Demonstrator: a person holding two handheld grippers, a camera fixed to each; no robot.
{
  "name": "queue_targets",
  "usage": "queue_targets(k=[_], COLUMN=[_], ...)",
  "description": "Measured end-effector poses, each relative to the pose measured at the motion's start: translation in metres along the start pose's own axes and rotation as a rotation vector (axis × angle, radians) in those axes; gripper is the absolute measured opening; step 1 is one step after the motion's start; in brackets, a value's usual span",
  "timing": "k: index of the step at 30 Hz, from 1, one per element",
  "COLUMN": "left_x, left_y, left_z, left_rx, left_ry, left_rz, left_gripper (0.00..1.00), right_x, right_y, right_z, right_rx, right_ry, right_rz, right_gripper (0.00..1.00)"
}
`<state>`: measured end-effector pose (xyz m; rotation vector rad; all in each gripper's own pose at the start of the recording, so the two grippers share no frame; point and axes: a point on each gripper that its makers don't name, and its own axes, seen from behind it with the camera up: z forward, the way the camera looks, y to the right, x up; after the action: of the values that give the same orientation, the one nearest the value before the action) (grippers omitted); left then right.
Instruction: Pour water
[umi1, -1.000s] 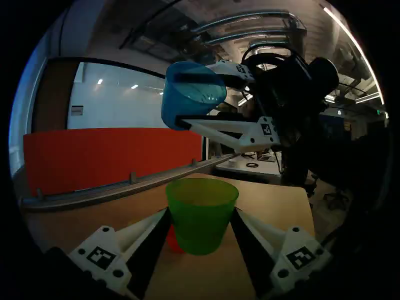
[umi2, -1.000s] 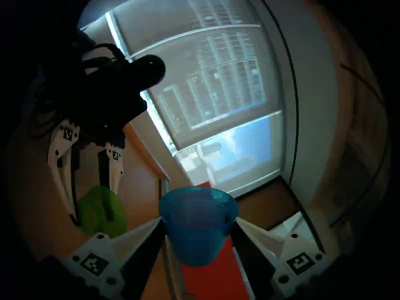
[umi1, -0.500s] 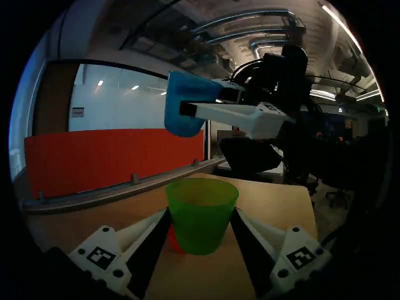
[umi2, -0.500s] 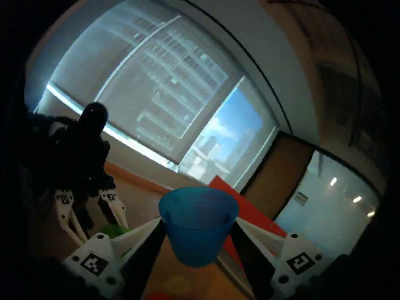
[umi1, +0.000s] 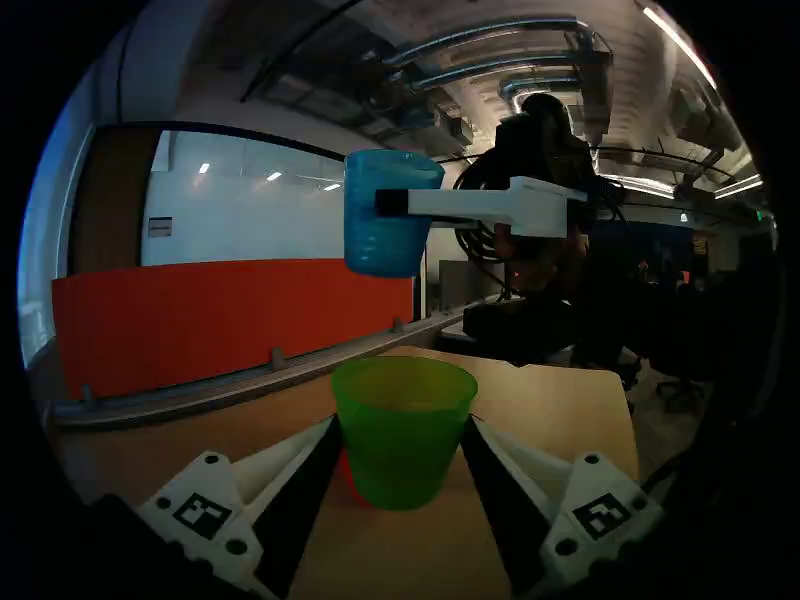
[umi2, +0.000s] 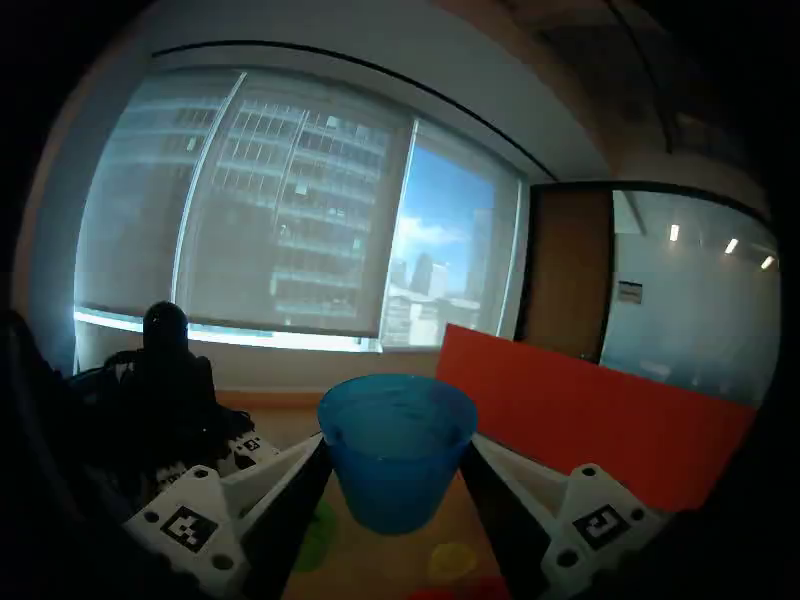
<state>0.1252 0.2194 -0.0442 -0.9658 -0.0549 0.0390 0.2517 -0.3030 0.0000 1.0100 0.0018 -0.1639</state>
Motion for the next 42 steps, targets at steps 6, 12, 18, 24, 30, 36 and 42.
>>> queue_targets(k=[6, 12, 18, 24, 30, 36, 42], left_x=[0.002, 0.004, 0.004, 0.006, 0.005, 0.004, 0.008], left_y=[-0.003, -0.007, -0.01, -0.014, -0.02, -0.026, -0.034], left_z=[-0.002, -0.002, -0.003, -0.005, -0.007, -0.007, -0.007], left_rx=[0.007, 0.015, 0.025, 0.037, 0.056, 0.073, 0.09], left_ry=[0.001, 0.003, 0.002, 0.003, -0.003, -0.009, -0.011], left_rz=[-0.001, -0.004, -0.004, -0.005, -0.012, -0.012, -0.01], left_gripper=[0.81, 0.81, 0.81, 0.81, 0.81, 0.81, 0.81], right_x=[0.005, 0.0, -0.006, -0.017, -0.029, -0.036, -0.047], right_y=[0.0, 0.001, 0.006, 0.013, 0.023, 0.034, 0.045], right_z=[-0.003, -0.006, -0.011, -0.022, -0.036, -0.052, -0.065], right_rx=[0.008, 0.004, -0.003, -0.02, -0.047, -0.075, -0.109], right_ry=[-0.001, -0.024, -0.043, -0.067, -0.086, -0.093, -0.1], right_rz=[0.032, 0.035, 0.043, 0.034, 0.039, 0.04, 0.04], right_gripper=[0.86, 0.86, 0.86, 0.86, 0.86, 0.86, 0.86])
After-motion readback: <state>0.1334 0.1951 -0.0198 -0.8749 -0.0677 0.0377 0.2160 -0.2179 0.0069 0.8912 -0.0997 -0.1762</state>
